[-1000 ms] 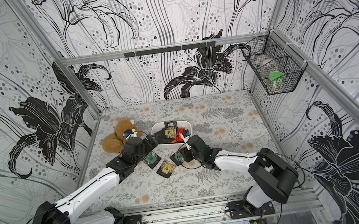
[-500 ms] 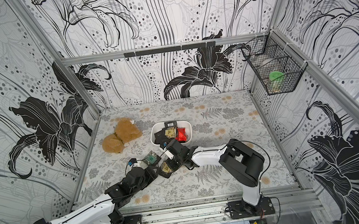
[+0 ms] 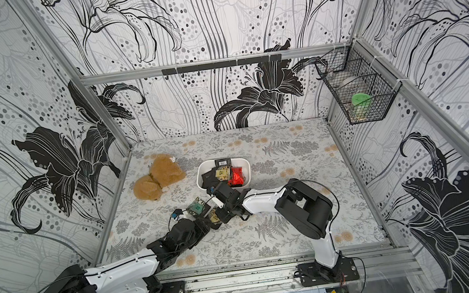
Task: Put the tea bags into the storage box
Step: Pick up the tea bag from the center of the board.
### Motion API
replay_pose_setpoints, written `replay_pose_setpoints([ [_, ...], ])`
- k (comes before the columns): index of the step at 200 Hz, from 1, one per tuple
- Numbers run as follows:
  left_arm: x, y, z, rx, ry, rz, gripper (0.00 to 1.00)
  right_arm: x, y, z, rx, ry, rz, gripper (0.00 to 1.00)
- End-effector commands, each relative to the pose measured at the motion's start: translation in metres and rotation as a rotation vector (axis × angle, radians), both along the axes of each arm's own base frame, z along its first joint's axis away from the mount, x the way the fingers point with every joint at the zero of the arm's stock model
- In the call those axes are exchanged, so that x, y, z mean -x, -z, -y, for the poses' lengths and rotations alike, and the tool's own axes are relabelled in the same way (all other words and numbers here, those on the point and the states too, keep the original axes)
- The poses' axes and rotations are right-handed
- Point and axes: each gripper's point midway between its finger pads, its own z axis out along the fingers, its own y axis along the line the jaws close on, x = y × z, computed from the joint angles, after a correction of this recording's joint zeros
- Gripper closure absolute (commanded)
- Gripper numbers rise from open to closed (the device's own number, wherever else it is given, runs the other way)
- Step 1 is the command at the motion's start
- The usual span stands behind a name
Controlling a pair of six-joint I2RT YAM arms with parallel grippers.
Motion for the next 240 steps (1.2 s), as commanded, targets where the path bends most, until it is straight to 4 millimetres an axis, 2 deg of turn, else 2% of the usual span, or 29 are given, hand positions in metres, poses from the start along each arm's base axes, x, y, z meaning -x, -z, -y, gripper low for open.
replay_pose_setpoints([
  [1, -0.005, 0.0, 0.004, 0.022, -0.018, 0.007, 0.43, 0.005, 0.023, 0.016, 0.098, 0.004, -0.038, 0.83],
  [102, -0.007, 0.021, 0.02, 0.077, -0.019, -0.043, 0.48, 0.009, 0.018, 0.01, 0.057, -0.009, -0.055, 0.86],
  [117, -0.008, 0.021, 0.022, 0.082, -0.018, -0.043, 0.55, 0.011, 0.018, 0.008, 0.047, -0.013, -0.063, 0.87],
  [140, -0.008, 0.02, 0.027, 0.102, -0.004, -0.042, 0.57, 0.012, 0.018, 0.007, 0.042, -0.016, -0.067, 0.87],
  [166, -0.01, 0.018, 0.031, 0.108, 0.01, -0.037, 0.8, 0.013, 0.012, 0.005, 0.015, -0.026, -0.064, 0.86],
  [194, -0.01, 0.013, 0.032, 0.112, 0.02, -0.028, 1.0, 0.014, 0.002, 0.004, -0.017, -0.029, -0.043, 0.86],
  [218, -0.008, 0.005, 0.031, 0.109, 0.033, -0.015, 1.0, 0.012, -0.016, 0.007, -0.066, -0.016, 0.014, 0.85],
  [240, -0.008, -0.007, 0.024, 0.08, 0.028, 0.011, 1.0, 0.001, -0.04, 0.022, -0.095, 0.062, 0.117, 0.81],
])
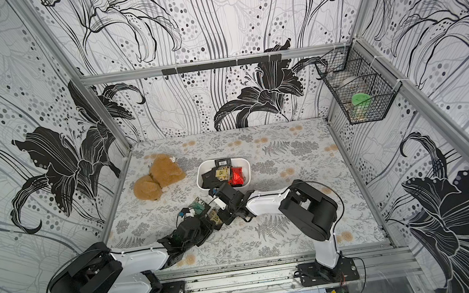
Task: Put the tea bags into the storage box
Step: Pick up the tea bag from the center of the board, then place the tea bag in the storage box.
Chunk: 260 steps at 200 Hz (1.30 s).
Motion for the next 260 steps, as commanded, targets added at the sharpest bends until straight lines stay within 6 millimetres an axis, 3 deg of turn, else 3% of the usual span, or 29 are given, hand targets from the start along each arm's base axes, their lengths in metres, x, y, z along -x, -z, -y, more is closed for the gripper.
replay_pose_setpoints([
  [1, 0.0, -0.015, -0.003, -0.034, 0.018, 0.038, 1.0, -0.012, -0.035, 0.01, -0.063, 0.077, 0.115, 0.8],
  [14, -0.001, -0.027, -0.008, -0.069, 0.015, 0.06, 1.0, -0.019, -0.044, 0.026, -0.06, 0.152, 0.179, 0.77],
  [19, -0.002, -0.031, -0.01, -0.086, 0.017, 0.067, 1.0, -0.024, -0.058, 0.032, -0.078, 0.19, 0.216, 0.77],
  [30, -0.006, -0.046, -0.014, -0.12, 0.015, 0.102, 1.0, -0.028, -0.07, 0.047, -0.088, 0.257, 0.27, 0.74],
  [68, -0.033, -0.118, -0.016, -0.208, -0.017, 0.246, 1.0, -0.036, -0.111, 0.1, -0.16, 0.465, 0.435, 0.6],
  [100, -0.067, -0.181, 0.003, -0.264, 0.008, 0.352, 1.0, -0.045, -0.119, 0.145, -0.217, 0.61, 0.445, 0.58],
  [133, -0.112, -0.21, 0.028, -0.277, 0.037, 0.388, 1.0, -0.051, -0.114, 0.155, -0.288, 0.611, 0.363, 0.55],
  [164, -0.153, -0.198, 0.048, -0.282, 0.057, 0.356, 1.0, -0.052, -0.106, 0.142, -0.297, 0.558, 0.313, 0.55],
  [193, -0.185, -0.163, 0.053, -0.272, 0.082, 0.282, 1.0, -0.054, -0.098, 0.131, -0.29, 0.525, 0.269, 0.56],
  [214, -0.2, -0.138, 0.047, -0.267, 0.078, 0.233, 1.0, -0.053, -0.093, 0.124, -0.296, 0.498, 0.244, 0.56],
  [231, -0.205, -0.128, 0.035, -0.281, 0.059, 0.204, 0.84, -0.054, -0.089, 0.119, -0.288, 0.482, 0.227, 0.56],
  [240, -0.205, -0.127, 0.026, -0.296, 0.043, 0.196, 0.63, -0.055, -0.088, 0.117, -0.279, 0.476, 0.221, 0.57],
  [260, -0.201, -0.137, -0.007, -0.369, -0.061, 0.195, 0.3, -0.057, -0.078, 0.112, -0.253, 0.463, 0.19, 0.57],
])
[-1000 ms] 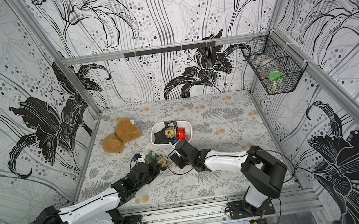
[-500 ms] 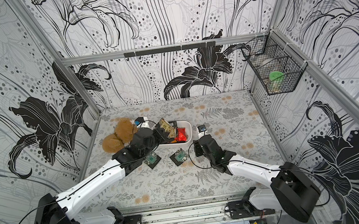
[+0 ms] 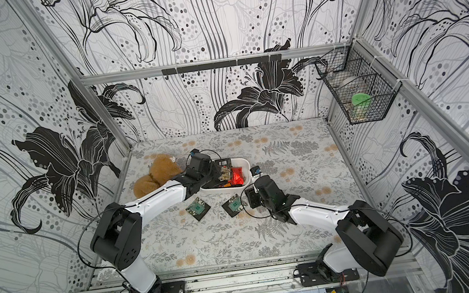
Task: Put the tea bags into the storage box
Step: Place the tea bag in the storage box.
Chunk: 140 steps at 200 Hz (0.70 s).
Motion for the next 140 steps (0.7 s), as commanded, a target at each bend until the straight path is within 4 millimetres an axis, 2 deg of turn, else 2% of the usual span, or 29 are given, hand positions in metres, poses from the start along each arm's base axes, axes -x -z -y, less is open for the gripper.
replay_pose_setpoints([
  [1, -0.001, -0.031, -0.027, -0.028, -0.086, 0.068, 0.28, -0.005, 0.002, -0.01, 0.0, -0.029, -0.03, 0.57],
  [8, 0.003, -0.037, -0.042, -0.058, -0.139, 0.083, 0.18, -0.006, 0.004, -0.012, 0.008, -0.034, -0.043, 0.57],
  [17, 0.011, -0.048, -0.059, -0.08, -0.201, 0.108, 0.13, -0.007, 0.011, -0.014, 0.028, -0.038, -0.067, 0.59],
  [30, 0.025, -0.059, -0.076, -0.062, -0.259, 0.148, 0.12, -0.009, 0.02, -0.016, 0.052, -0.043, -0.098, 0.61],
  [44, 0.041, -0.064, -0.08, -0.01, -0.249, 0.187, 0.13, -0.01, 0.03, -0.019, 0.078, -0.049, -0.131, 0.62],
  [67, 0.07, -0.052, -0.07, 0.11, -0.163, 0.17, 0.17, -0.011, 0.039, -0.025, 0.099, -0.07, -0.17, 0.65],
  [87, 0.097, -0.029, -0.053, 0.192, -0.077, 0.132, 0.22, -0.012, 0.047, -0.028, 0.112, -0.081, -0.195, 0.66],
  [107, 0.122, -0.013, -0.034, 0.222, -0.023, 0.112, 0.23, -0.014, 0.047, -0.03, 0.125, -0.083, -0.203, 0.67],
  [112, 0.128, -0.009, -0.028, 0.227, -0.007, 0.105, 0.24, -0.013, 0.059, -0.028, 0.144, -0.082, -0.227, 0.67],
  [140, 0.153, 0.014, -0.01, 0.266, 0.033, 0.051, 0.32, -0.013, 0.067, -0.029, 0.173, -0.092, -0.249, 0.71],
])
